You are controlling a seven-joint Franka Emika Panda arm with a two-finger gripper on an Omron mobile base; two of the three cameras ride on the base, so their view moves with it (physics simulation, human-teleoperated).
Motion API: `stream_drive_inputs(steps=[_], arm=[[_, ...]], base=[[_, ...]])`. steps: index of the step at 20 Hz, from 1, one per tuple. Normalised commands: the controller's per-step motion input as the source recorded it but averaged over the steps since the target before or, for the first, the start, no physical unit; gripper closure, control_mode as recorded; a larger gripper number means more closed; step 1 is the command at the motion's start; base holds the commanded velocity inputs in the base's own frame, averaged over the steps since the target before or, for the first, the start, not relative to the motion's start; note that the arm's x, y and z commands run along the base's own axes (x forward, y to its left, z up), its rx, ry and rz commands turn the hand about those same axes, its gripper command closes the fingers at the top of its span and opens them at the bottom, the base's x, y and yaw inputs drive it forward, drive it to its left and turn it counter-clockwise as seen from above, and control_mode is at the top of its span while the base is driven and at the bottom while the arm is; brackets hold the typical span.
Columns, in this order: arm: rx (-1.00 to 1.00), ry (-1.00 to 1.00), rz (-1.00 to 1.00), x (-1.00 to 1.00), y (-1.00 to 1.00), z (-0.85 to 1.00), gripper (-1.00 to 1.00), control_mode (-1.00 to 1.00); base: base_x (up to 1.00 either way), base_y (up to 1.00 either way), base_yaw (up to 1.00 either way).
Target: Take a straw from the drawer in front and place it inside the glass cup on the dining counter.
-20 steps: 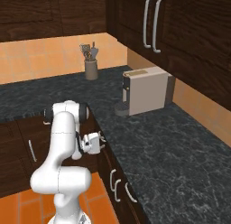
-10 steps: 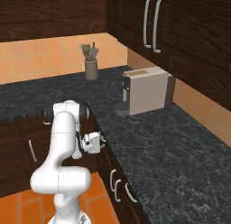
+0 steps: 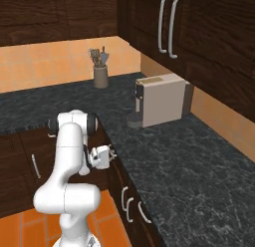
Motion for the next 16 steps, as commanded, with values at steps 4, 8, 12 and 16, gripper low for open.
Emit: stream_drive_inputs(steps=[4, 8, 12, 16], arm=[[0.02, 0.03, 0.03, -0.09, 0.58, 0.00, 1.00, -1.00], [0.02, 0.07, 0.03, -0.44, 0.87, 0.02, 1.00, -1.00], [0.01, 0.08, 0.03, -0.75, 1.00, 0.01, 1.00, -1.00], [0.00, 0.06, 0.04, -0.84, 1.00, 0.00, 1.00, -1.00]], base=[[0.00, 0.00, 0.00], [0.00, 0.00, 0.00], [0.00, 0.00, 0.00], [0.00, 0.00, 0.00]])
